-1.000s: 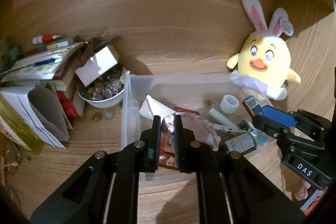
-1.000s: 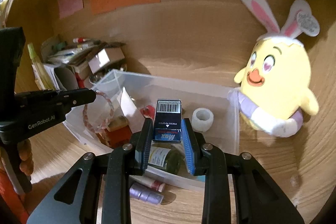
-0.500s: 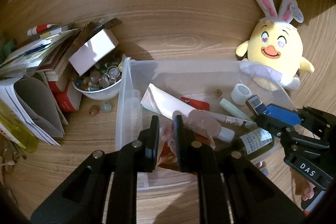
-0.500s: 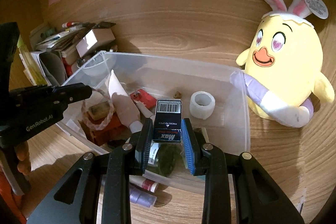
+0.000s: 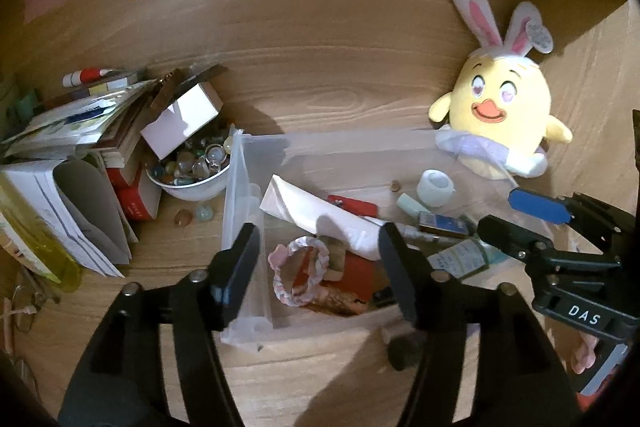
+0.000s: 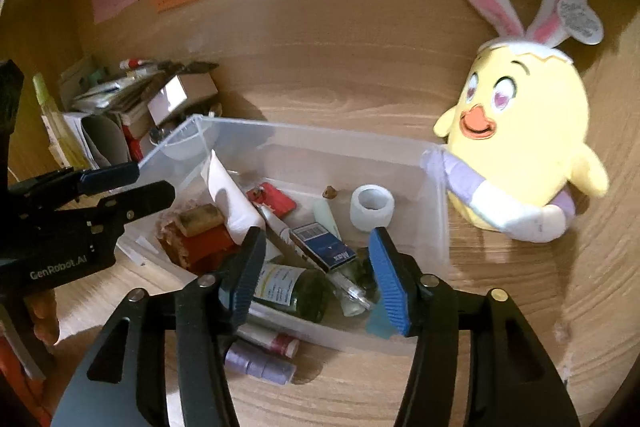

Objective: Organize objects
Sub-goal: 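Carry the pink bracelet and blue Max box into the clear box and release both, then withdraw both open tools from the box toward the two remaining tubes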

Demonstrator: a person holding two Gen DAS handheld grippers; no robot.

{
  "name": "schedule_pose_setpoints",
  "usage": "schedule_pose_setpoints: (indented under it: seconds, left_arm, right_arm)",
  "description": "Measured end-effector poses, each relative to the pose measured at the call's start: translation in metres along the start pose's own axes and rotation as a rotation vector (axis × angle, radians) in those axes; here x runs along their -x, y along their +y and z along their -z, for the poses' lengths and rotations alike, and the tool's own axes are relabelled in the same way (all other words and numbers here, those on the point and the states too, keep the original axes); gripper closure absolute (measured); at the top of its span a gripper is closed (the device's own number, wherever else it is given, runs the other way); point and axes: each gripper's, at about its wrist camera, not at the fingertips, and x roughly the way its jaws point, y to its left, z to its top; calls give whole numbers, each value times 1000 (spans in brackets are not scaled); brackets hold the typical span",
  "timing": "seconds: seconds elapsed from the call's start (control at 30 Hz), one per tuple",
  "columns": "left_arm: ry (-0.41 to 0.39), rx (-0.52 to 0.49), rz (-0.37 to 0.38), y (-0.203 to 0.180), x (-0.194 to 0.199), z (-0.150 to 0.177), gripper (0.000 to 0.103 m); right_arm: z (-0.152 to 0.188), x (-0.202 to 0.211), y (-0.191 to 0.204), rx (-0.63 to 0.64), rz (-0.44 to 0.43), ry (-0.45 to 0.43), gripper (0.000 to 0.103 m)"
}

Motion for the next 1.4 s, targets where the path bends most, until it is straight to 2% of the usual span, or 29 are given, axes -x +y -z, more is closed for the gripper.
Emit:
schedule_pose_setpoints:
  seconds: [0.13, 0.2, 0.5, 0.6, 0.7, 0.97, 1.13, 1.23, 1.4]
  left_arm:
    - [-2, 0, 21, -1, 11, 5, 28]
    - [-1, -2, 30, -2, 16, 9, 26]
    - [4, -61, 6, -9, 33, 34, 25]
    - [24, -75, 15, -10, 35, 44, 23]
    - [40, -95, 13, -12, 35, 55, 19]
    - [107, -55, -3, 5, 30, 74, 19]
    - [137, -39, -4, 11, 27, 83, 19]
    - [152, -29, 15, 10, 25, 86, 19]
    - [176, -47, 70, -4, 20, 85, 15]
  right_arm:
    - [7, 16, -3, -1, 0, -8, 51]
    - [12, 22, -4, 3, 1, -8, 51]
    - [48, 37, -5, 9, 62, 8, 51]
    - [62, 26, -9, -4, 42, 67, 51]
    - [68, 11, -12, -52, -58, 135, 52]
    - [66, -10, 23, 6, -164, 186, 52]
    - [72, -4, 50, 79, -240, 195, 50]
    - [69, 4, 48, 74, -230, 171, 50]
    - [67, 8, 26, 13, -157, 157, 50]
